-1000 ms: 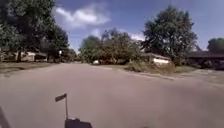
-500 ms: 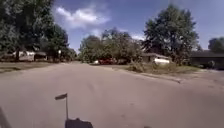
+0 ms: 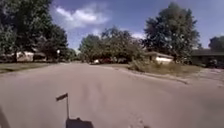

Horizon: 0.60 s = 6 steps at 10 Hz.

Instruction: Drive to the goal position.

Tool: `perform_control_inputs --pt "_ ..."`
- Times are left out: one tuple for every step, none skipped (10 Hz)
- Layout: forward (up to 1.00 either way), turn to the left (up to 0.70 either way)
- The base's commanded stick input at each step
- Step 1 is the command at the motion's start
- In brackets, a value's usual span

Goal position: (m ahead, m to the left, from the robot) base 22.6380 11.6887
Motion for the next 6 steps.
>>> perform_control_inputs --pt "1.0 0.02" --pt "1.0 0.02" --pt "1.0 0.02" --pt "1.0 0.02" --pt "1.0 0.02" --pt "1.0 0.02"
